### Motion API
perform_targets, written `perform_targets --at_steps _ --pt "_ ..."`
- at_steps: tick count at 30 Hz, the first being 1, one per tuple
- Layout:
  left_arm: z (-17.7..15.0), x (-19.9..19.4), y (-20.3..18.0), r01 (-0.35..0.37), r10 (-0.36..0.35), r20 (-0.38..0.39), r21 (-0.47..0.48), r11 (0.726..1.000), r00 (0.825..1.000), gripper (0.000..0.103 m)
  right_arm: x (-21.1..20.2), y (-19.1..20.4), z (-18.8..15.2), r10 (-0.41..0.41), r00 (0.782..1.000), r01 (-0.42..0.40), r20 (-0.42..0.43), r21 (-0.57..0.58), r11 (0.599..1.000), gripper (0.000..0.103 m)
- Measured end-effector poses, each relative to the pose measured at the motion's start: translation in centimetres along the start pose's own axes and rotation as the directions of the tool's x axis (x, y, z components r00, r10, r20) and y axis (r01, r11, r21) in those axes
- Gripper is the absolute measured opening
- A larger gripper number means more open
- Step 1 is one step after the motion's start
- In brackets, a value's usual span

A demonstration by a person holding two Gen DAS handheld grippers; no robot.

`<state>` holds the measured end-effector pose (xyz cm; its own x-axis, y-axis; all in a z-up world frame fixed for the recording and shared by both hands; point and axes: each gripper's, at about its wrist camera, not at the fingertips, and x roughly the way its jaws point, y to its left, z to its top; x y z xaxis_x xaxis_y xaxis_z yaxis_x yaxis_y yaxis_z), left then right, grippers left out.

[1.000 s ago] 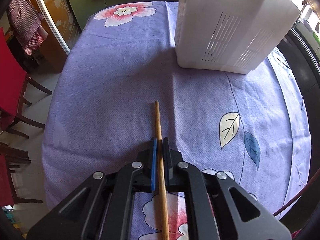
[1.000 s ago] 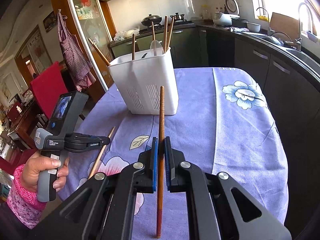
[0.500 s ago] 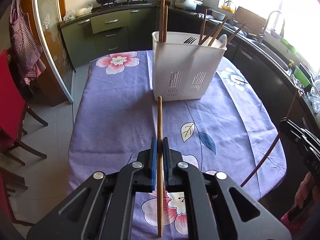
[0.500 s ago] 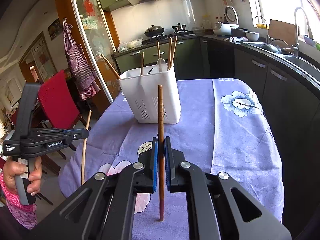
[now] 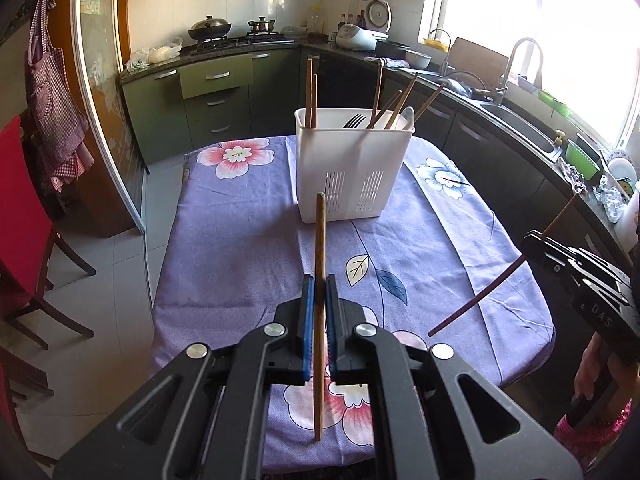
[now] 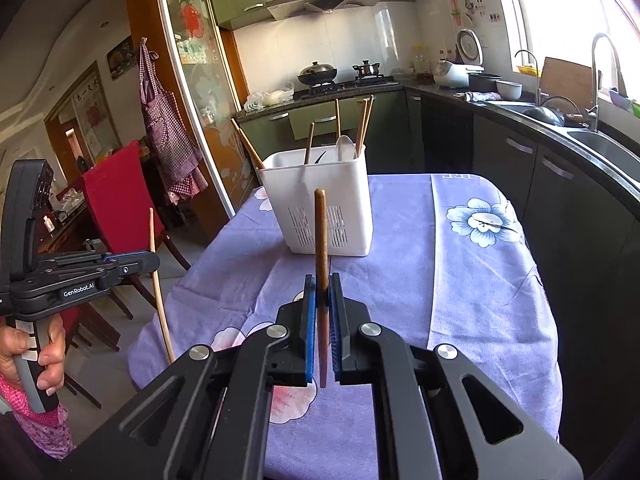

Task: Organize utensils
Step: 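Lift both chopsticks upright and carry them toward the white holder, then lower both held chopsticks into the white holder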

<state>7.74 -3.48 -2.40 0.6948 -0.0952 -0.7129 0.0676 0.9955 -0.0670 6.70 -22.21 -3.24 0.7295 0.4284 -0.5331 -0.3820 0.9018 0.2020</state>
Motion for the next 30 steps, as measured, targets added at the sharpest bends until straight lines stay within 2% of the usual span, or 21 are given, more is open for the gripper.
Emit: perform_targets --at_steps 17,30 --pt "0.7 -1.6 -0.1 0.027 -0.027 0.032 0.013 1.000 0.999 0.005 0.1 1.3 1.2 0.014 1.000 -0.014 0.013 -0.033 0.999 0.007" --pt "3.5 -1.7 -1.1 0.069 -0.071 0.045 0.049 0.996 0.996 0.005 -0.3 2.4 4.3 0.016 0.999 -0.013 0.046 -0.082 0.997 0.007"
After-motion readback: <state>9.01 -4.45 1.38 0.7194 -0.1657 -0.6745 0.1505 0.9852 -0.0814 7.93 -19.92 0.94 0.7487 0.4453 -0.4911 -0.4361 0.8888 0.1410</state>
